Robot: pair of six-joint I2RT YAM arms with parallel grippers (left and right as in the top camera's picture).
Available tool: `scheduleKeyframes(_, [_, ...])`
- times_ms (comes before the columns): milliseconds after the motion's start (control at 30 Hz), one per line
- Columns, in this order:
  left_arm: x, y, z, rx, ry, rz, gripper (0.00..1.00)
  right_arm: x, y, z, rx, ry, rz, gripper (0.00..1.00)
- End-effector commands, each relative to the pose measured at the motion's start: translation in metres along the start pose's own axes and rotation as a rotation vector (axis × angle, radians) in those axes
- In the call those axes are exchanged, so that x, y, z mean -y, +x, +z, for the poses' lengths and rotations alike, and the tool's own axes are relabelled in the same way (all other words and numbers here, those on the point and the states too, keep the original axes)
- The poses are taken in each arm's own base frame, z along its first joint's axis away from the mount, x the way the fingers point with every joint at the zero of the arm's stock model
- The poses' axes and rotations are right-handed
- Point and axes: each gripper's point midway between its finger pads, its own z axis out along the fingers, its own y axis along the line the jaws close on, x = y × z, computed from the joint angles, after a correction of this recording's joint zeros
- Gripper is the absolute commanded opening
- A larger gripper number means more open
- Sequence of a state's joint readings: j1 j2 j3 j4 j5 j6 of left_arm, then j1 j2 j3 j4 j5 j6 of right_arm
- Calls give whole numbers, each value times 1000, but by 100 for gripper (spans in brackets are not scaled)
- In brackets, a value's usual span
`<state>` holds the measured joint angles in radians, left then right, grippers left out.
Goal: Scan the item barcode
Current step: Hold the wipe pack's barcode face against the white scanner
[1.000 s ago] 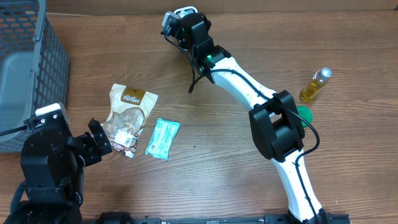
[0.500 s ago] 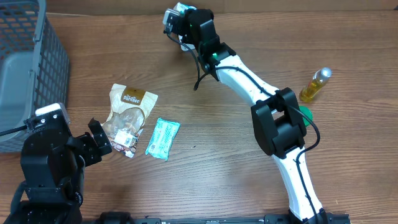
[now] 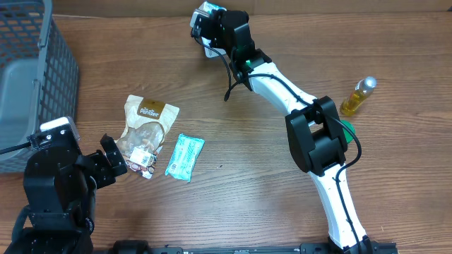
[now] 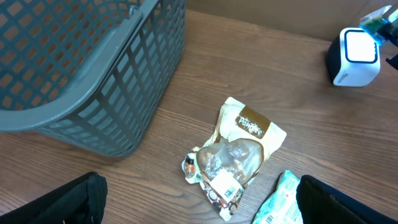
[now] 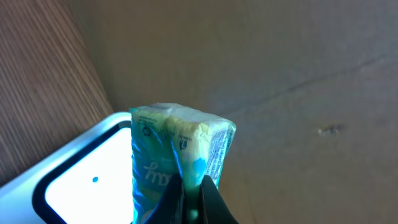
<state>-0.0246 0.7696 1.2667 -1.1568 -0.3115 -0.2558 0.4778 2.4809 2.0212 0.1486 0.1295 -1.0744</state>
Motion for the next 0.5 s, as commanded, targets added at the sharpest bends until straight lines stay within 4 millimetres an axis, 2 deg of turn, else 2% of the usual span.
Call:
scheduleKeyframes(0, [-3, -2, -2, 12, -12, -8, 100, -17, 5, 7, 18, -32, 2, 4])
scheduleKeyframes(167, [-3, -2, -2, 12, -12, -9, 99, -36, 16, 13, -3, -64, -1, 4])
scheduleKeyframes(467, [-3, -2, -2, 12, -12, -9, 100, -35, 18, 13, -11, -65, 22, 4])
